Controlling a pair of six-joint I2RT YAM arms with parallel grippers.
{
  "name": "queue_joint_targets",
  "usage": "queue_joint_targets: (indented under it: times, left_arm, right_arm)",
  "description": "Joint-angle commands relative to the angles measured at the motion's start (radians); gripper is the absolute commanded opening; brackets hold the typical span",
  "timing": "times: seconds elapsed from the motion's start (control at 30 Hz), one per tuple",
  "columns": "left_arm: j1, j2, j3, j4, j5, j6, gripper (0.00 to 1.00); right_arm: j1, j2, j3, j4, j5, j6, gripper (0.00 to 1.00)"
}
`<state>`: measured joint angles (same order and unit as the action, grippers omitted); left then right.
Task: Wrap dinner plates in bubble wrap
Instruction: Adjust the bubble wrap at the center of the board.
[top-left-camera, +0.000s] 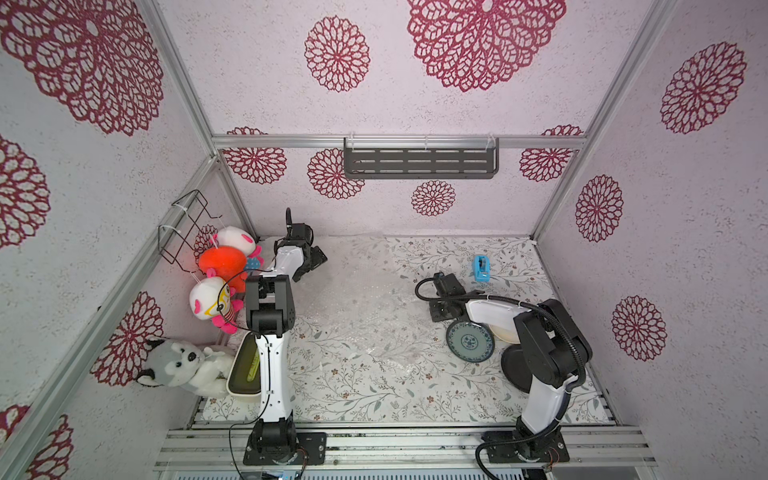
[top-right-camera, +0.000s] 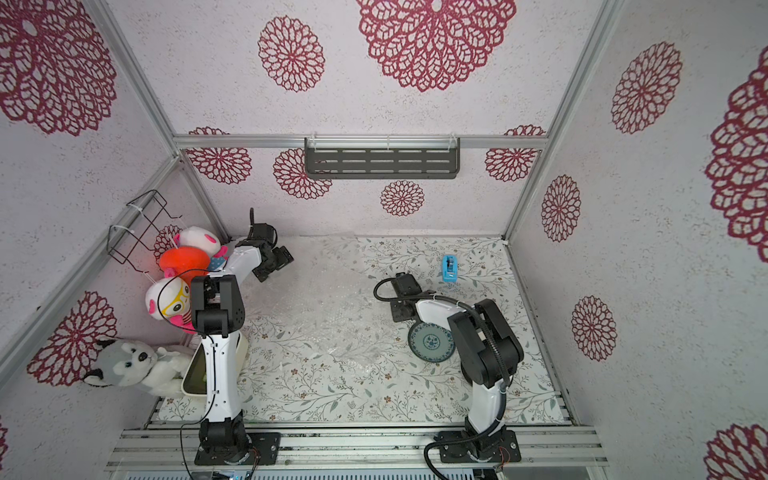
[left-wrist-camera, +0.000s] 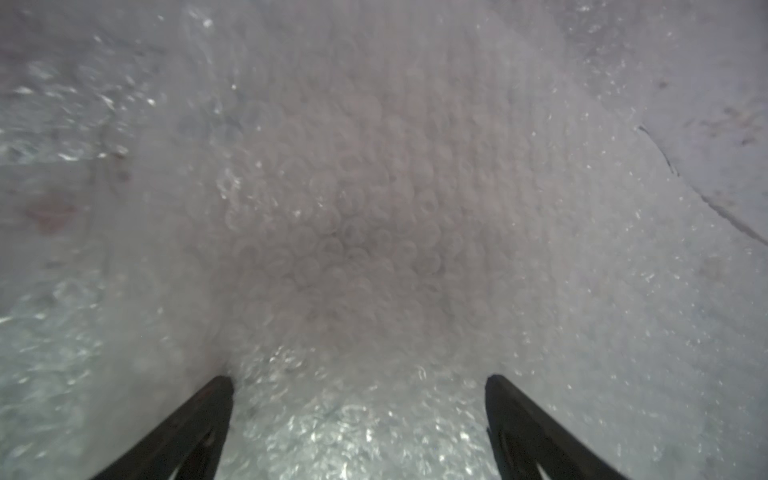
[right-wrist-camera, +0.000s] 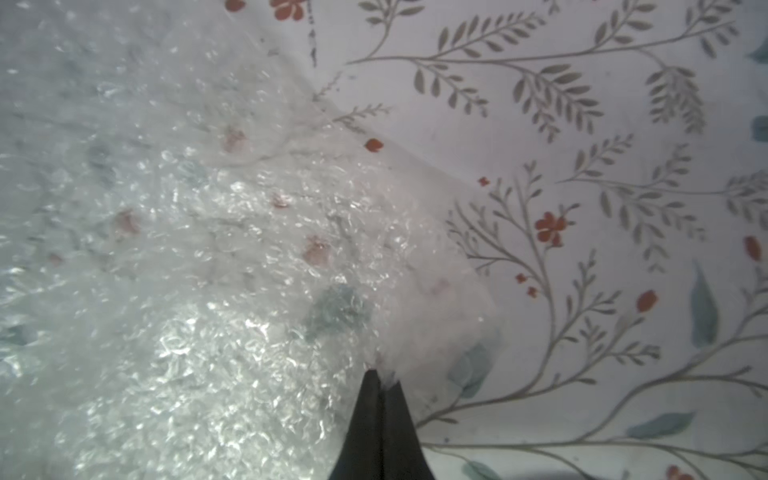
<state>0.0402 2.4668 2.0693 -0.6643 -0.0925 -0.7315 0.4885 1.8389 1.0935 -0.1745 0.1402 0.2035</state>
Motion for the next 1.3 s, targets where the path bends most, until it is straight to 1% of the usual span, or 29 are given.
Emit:
queue_joint_targets:
  times: [0.0,0.03,0.1,0.17,0.2,0.27,0.3,0.33,0.37,0.4,0.53,0.57,0.6,0.67,0.73,0.77,0.83,0.93,1.0,1.07,1.1,1.13,1.17,1.27]
  left_arm:
    - [0.065,0.088,0.064,-0.039,0.036,-0.054,0.98]
    - [0.076,0.104,0.100,-0.057,0.014,-0.064,0.98]
    - [0.100,0.137,0.176,-0.090,0.006,-0.065,0.98]
    - [0.125,0.146,0.240,-0.101,0.056,-0.048,0.98]
    - [0.134,0.132,0.257,-0.100,0.090,-0.029,0.98]
    - [0.134,0.059,0.237,-0.095,0.103,0.009,0.98]
    - [0.130,0.000,0.188,-0.076,0.102,0.029,0.98]
    - [0.126,-0.070,0.131,-0.052,0.104,0.038,0.98]
    - [0.122,-0.126,0.077,-0.036,0.105,0.043,0.98]
    - [0.117,-0.190,0.018,-0.026,0.102,0.048,0.98]
    - [0.065,-0.428,-0.228,-0.037,0.009,0.041,0.98]
    - [0.042,-0.478,-0.289,-0.030,-0.008,0.036,0.98]
    - [0.009,-0.552,-0.358,-0.011,-0.005,0.036,0.98]
    - [-0.057,-0.629,-0.457,-0.004,0.020,0.026,0.98]
    - [-0.149,-0.685,-0.535,-0.012,0.026,0.005,0.98]
    - [-0.189,-0.703,-0.566,-0.020,0.011,-0.009,0.98]
    - [-0.282,-0.734,-0.624,-0.050,-0.020,-0.044,0.98]
    - [-0.384,-0.752,-0.721,-0.044,0.050,-0.090,0.98]
    - [-0.434,-0.750,-0.799,-0.004,0.134,-0.131,0.98]
    - [-0.472,-0.740,-0.864,0.025,0.179,-0.165,0.98]
    - [-0.492,-0.732,-0.888,0.029,0.194,-0.176,0.98]
    - [-0.506,-0.727,-0.906,0.030,0.206,-0.181,0.98]
    - [-0.518,-0.726,-0.920,0.029,0.211,-0.188,0.98]
    - [-0.548,-0.728,-0.962,0.033,0.206,-0.202,0.98]
  right_arm:
    - [-0.023,-0.042,0.015,0.005,-0.049,-0.140,0.00]
    - [-0.030,-0.035,0.022,0.018,-0.071,-0.181,0.00]
    - [-0.037,-0.011,0.047,0.030,-0.128,-0.257,0.00]
    - [-0.042,0.022,0.094,0.029,-0.149,-0.316,0.00]
    - [-0.043,0.045,0.128,0.019,-0.131,-0.317,0.01]
    - [-0.043,0.051,0.177,-0.018,-0.075,-0.279,0.16]
    - [-0.045,0.026,0.173,-0.019,-0.053,-0.242,0.34]
    - [-0.050,-0.002,0.160,-0.024,-0.051,-0.208,0.46]
    - [-0.058,-0.040,0.142,-0.033,-0.057,-0.159,0.53]
    - [-0.069,-0.091,0.113,-0.050,-0.059,-0.096,0.57]
    - [-0.121,-0.321,-0.049,-0.169,-0.047,0.153,0.64]
    - [-0.139,-0.371,-0.082,-0.215,-0.042,0.204,0.65]
    - [-0.165,-0.418,-0.122,-0.266,-0.040,0.259,0.65]
    - [-0.219,-0.488,-0.195,-0.356,-0.041,0.327,0.66]
    - [-0.271,-0.542,-0.261,-0.421,-0.023,0.361,0.67]
    - [-0.290,-0.560,-0.284,-0.435,-0.021,0.370,0.67]
    - [-0.329,-0.583,-0.322,-0.432,-0.074,0.377,0.67]
    - [-0.338,-0.584,-0.345,-0.401,-0.153,0.386,0.63]
    - [-0.338,-0.577,-0.361,-0.364,-0.188,0.394,0.61]
    - [-0.338,-0.563,-0.374,-0.327,-0.213,0.397,0.57]
    - [-0.338,-0.553,-0.380,-0.313,-0.222,0.399,0.54]
    - [-0.337,-0.545,-0.384,-0.307,-0.222,0.401,0.50]
    - [-0.337,-0.538,-0.391,-0.306,-0.210,0.407,0.49]
    - [-0.337,-0.544,-0.427,-0.309,-0.110,0.430,0.49]
